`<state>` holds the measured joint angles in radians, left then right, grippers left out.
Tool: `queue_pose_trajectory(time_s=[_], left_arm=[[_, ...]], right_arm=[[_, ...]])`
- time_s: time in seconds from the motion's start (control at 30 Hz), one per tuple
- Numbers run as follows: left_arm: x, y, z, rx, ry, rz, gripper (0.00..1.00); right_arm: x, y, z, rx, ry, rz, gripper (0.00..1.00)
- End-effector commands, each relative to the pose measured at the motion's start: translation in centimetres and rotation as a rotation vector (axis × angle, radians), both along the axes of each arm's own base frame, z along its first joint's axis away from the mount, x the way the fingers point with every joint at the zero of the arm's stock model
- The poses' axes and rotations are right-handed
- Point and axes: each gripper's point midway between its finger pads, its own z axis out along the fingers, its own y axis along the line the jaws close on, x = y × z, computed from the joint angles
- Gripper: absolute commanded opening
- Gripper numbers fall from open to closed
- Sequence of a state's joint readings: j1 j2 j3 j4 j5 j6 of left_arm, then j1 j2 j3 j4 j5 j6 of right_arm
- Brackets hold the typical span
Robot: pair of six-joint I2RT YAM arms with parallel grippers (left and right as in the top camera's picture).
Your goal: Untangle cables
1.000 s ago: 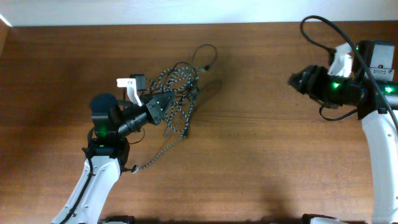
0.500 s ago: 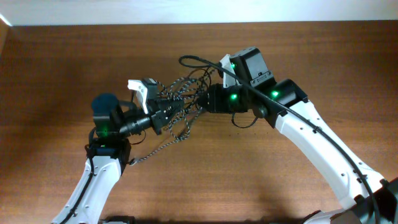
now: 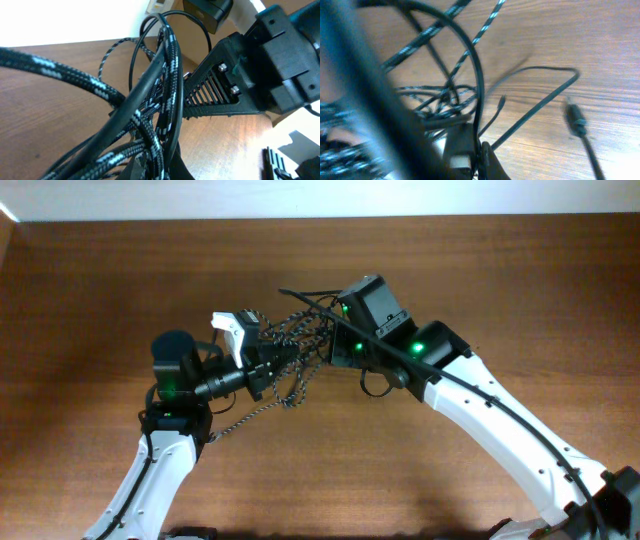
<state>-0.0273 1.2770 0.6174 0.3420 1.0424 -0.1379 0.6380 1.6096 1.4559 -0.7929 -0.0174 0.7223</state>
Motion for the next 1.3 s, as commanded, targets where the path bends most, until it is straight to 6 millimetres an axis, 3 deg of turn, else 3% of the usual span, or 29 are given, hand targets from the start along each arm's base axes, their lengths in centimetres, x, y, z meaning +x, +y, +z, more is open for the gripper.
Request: queue_pose_trajectory(time_s=[0.0,0.03,0.07,0.13,0.23,0.27,0.33,0.4,0.47,0.5,0.53,0.6,0.63,0.7,0.8,0.97,1.27], left_arm=[[-0.6,0.0,0.0,0.006,0.010,-0.021,0.00],[-0.1,0.4,-0.8,0.023,0.044,0.022,0.00],[0.6,1.0,-1.7,0.050,0.077,0.086,0.00],[1.5,2.0,-2.9,0.091,0.119,0.175,0.00],[2.8,4.7,-5.8,0.195,0.209,0.368,0.00],[2.6,4.7,-6.0,0.196,0.223,0.363,0.00],[2.5,4.2,-5.6,0.177,0.209,0.332,0.00],[2.4,3.6,-4.6,0.152,0.171,0.296,0.00],[2.3,3.6,-4.8,0.153,0.179,0.292,0.00],[2.3,3.6,-4.8,0.152,0.179,0.291,0.00],[2.3,3.5,-4.7,0.150,0.179,0.286,0.00],[2.0,3.1,-4.6,0.138,0.179,0.261,0.00],[1.9,3.1,-4.5,0.137,0.179,0.258,0.00],[1.9,3.1,-4.5,0.137,0.179,0.258,0.00],[1.9,3.0,-4.5,0.134,0.179,0.251,0.00],[1.8,2.9,-4.4,0.131,0.180,0.244,0.00],[1.7,2.8,-4.4,0.127,0.179,0.235,0.00]], right_arm=[[2.6,-11.0,0.9,-0.416,-0.148,-0.325,0.04],[2.2,-14.1,1.9,-0.449,-0.148,-0.414,0.04],[2.1,-15.4,2.8,-0.423,-0.146,-0.445,0.04],[1.5,-16.7,5.0,-0.295,-0.146,-0.469,0.04],[0.2,-19.3,8.7,-0.243,-0.228,-0.525,0.04],[-0.5,-18.3,9.6,-0.154,-0.228,-0.485,0.04],[-1.6,-13.8,8.8,0.004,-0.128,-0.318,0.08],[-3.1,-8.0,6.3,0.105,0.028,-0.126,0.11],[-3.1,-3.3,3.8,0.114,0.084,-0.010,0.14],[-2.7,0.4,2.4,0.149,0.101,0.062,0.21],[-2.2,2.1,1.1,0.182,0.144,0.035,0.22],[-1.6,3.9,-1.5,0.245,0.263,-0.094,0.11],[-1.5,5.4,-1.9,0.288,0.286,-0.054,0.10],[-1.1,5.9,-2.1,0.291,0.273,-0.050,0.11],[0.5,4.7,-2.3,0.237,0.194,-0.117,0.17],[1.5,3.4,-2.7,0.177,0.143,-0.175,0.20],[0.2,3.4,-3.4,0.172,0.208,-0.153,0.20]])
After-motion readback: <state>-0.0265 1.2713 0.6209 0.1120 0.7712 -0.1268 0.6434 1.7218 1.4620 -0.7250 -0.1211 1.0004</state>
